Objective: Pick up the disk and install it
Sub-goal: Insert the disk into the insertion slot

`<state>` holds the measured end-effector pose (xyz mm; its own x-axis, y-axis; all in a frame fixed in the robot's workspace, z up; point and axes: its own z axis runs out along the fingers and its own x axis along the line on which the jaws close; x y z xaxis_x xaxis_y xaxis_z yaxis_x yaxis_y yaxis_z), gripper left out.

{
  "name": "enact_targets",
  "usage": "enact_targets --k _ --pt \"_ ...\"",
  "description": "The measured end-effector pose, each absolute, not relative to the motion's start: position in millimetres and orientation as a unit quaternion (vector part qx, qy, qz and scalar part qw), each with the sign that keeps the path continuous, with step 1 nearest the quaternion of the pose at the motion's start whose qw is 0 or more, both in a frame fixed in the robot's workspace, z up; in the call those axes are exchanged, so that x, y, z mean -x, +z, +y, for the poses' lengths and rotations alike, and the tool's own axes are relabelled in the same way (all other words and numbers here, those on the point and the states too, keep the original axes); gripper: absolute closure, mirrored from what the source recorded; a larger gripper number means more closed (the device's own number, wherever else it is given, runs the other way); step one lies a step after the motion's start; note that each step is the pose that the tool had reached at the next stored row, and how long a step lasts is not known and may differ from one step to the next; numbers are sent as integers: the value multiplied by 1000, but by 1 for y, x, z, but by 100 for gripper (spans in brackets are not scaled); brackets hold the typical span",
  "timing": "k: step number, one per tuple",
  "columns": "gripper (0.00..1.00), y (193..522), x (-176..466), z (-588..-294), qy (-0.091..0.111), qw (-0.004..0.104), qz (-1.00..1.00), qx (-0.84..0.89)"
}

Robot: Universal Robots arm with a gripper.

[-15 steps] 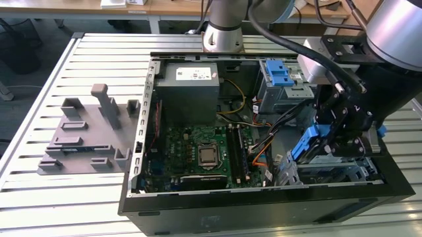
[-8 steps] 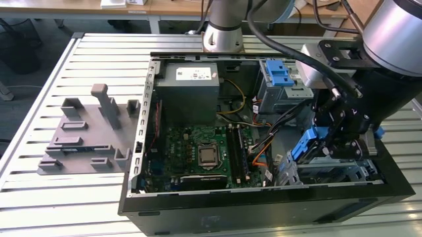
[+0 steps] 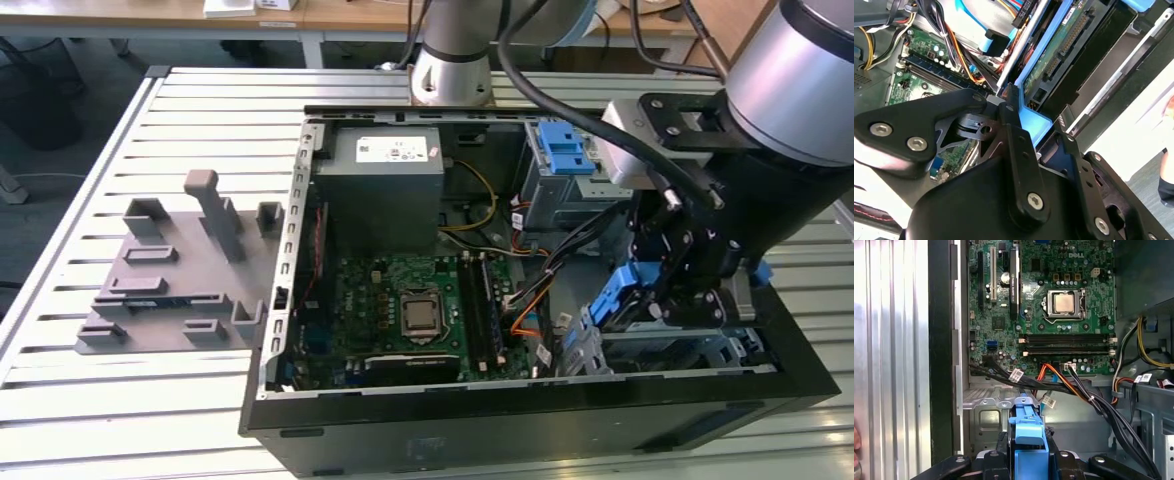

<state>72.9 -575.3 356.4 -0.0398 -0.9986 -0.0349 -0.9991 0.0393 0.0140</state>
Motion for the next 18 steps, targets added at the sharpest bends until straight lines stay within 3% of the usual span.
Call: enact_targets --k 18 --pt "63 345 -73 -575 17 8 721 693"
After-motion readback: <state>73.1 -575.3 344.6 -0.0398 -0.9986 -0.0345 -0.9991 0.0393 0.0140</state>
